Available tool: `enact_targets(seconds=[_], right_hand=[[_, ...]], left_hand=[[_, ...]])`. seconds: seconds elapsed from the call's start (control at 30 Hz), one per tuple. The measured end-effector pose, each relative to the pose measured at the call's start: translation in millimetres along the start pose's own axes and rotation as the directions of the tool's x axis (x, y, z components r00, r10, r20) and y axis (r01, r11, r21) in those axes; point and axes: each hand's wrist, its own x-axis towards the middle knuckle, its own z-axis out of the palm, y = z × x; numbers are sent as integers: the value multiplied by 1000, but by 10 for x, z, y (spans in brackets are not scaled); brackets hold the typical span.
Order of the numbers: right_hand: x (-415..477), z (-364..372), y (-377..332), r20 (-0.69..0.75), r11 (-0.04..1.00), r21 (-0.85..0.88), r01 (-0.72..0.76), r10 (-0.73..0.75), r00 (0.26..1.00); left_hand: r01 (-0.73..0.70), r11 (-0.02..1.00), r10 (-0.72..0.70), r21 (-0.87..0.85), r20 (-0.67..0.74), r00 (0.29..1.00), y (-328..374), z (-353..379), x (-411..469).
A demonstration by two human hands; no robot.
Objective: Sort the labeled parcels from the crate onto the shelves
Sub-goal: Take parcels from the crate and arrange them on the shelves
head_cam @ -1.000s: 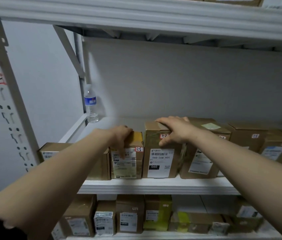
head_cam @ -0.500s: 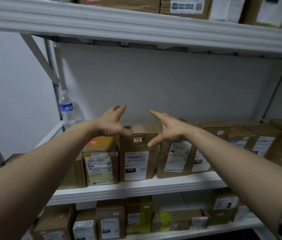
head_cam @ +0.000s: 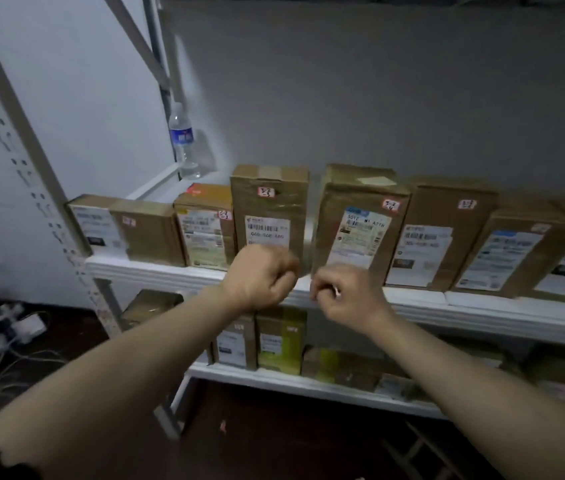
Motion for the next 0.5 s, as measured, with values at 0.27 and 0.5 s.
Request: enact_targets(seconds=[0.27, 0.5], right_hand=[[-602, 808, 309, 432, 941, -123, -317, 338, 836], [-1282, 1114, 833, 338, 737, -198, -646, 670, 660]], left_hand=[[239, 962, -272, 133, 373, 887, -520, 838, -1184], [183, 983, -180, 29, 385, 905, -518, 1741, -1277]])
